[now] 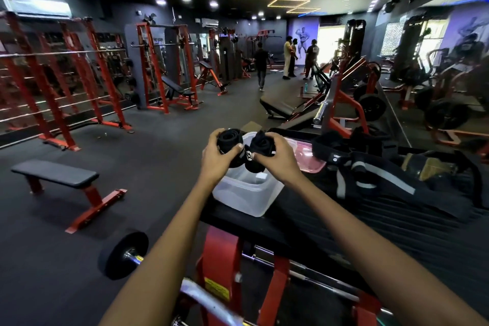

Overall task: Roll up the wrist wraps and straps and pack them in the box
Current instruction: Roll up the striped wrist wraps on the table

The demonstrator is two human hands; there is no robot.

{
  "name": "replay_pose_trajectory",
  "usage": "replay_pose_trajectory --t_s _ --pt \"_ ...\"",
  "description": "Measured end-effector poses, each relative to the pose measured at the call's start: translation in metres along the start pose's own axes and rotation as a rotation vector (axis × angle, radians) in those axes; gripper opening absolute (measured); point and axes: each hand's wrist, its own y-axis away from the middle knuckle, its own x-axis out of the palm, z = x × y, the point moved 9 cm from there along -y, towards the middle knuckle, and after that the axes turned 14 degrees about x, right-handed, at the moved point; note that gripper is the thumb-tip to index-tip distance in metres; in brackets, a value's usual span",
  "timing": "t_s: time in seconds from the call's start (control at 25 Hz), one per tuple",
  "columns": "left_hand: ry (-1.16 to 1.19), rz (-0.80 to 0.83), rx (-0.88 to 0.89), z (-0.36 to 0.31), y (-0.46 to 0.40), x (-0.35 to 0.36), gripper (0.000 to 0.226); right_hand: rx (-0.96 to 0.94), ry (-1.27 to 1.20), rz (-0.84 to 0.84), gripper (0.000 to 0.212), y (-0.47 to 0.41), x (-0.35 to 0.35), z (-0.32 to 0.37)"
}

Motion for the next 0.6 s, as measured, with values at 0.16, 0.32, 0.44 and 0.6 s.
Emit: replay_pose_trajectory --t_s 0.16,0.32,0.44,0.6 --pt "-0.237 0.298 -0.123 0.034 -0.020 0.006 0.053 0.136 0.350 0.069 0.034 -0.016 0.039 -0.012" --pt "-0.480 0.662 -0.129 0.066 -0.024 0.026 0.051 0.228 0.800 0.221 0.042 -0.025 0.066 -0.036" --pt "-0.608 0.885 -0.039 0.076 -0.021 0.038 0.047 0.248 0.932 0.310 0.036 -0.024 0.081 -0.045" --pt "-0.728 1.100 0.020 0.075 -0.020 0.045 0.048 0.285 1.032 0.412 0.034 -0.021 0.089 -0.052"
